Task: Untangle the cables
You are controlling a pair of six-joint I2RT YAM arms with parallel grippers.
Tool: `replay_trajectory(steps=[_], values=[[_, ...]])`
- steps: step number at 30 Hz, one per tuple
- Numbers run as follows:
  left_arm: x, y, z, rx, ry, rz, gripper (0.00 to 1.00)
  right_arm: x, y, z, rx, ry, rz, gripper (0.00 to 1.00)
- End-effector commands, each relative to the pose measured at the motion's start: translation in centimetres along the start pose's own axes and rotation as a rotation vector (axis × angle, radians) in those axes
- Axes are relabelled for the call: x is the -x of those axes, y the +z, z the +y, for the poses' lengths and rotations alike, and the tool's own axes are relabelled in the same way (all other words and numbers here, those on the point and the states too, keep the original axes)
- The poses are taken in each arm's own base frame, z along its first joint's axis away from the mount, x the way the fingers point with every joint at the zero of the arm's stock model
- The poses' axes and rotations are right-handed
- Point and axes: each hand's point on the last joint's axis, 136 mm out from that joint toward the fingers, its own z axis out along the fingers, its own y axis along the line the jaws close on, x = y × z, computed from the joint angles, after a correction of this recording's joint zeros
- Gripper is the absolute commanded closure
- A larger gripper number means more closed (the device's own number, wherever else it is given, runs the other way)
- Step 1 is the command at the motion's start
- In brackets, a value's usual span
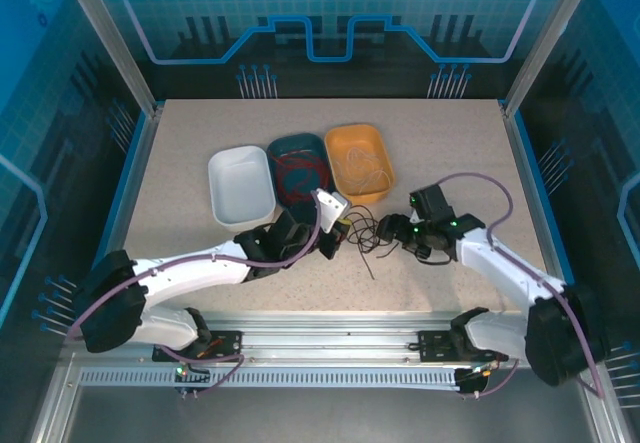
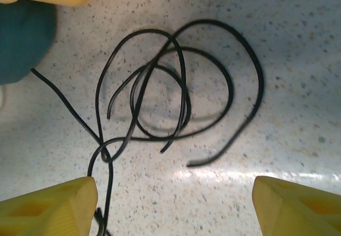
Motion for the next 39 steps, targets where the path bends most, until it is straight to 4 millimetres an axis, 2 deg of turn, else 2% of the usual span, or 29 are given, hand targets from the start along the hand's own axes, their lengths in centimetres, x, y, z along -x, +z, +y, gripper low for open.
replay_trajectory(steps=[1, 6, 13, 19, 25, 32, 39], values=[[1.4, -0.9, 0.3, 0.006, -0.039, -0.075, 1.0, 1.7, 0.4, 0.8, -0.078, -0.067, -0.026, 0.24], [1.1, -1.4, 0.7, 0.024, -0.048, -0.081, 1.0, 2.7, 2.4, 1.5, -0.127, -0.096, 0.014, 0.24], [0.8, -2.3, 1.6, 0.061, -0.061, -0.092, 1.0, 1.9, 5.1, 0.4, -0.204, -0.104, 0.075, 0.26], [0.2, -3.5, 3.5, 0.145, -0.106, -0.103, 1.0, 1.4, 5.3, -1.1, -0.272, -0.114, 0.086, 0.25], [0.0, -5.3, 6.3, 0.229, -0.19, -0.131, 1.0, 0.2, 5.6, -3.2, -0.343, -0.109, 0.113, 0.26], [0.2, -7.6, 8.8, 0.306, -0.207, -0.149, 1.0, 0.3, 5.3, -3.7, -0.368, -0.107, 0.103, 0.27], [1.3, -10.2, 10.4, 0.366, -0.188, -0.191, 1.0, 0.3, 5.3, -3.9, -0.376, -0.109, 0.106, 0.28]])
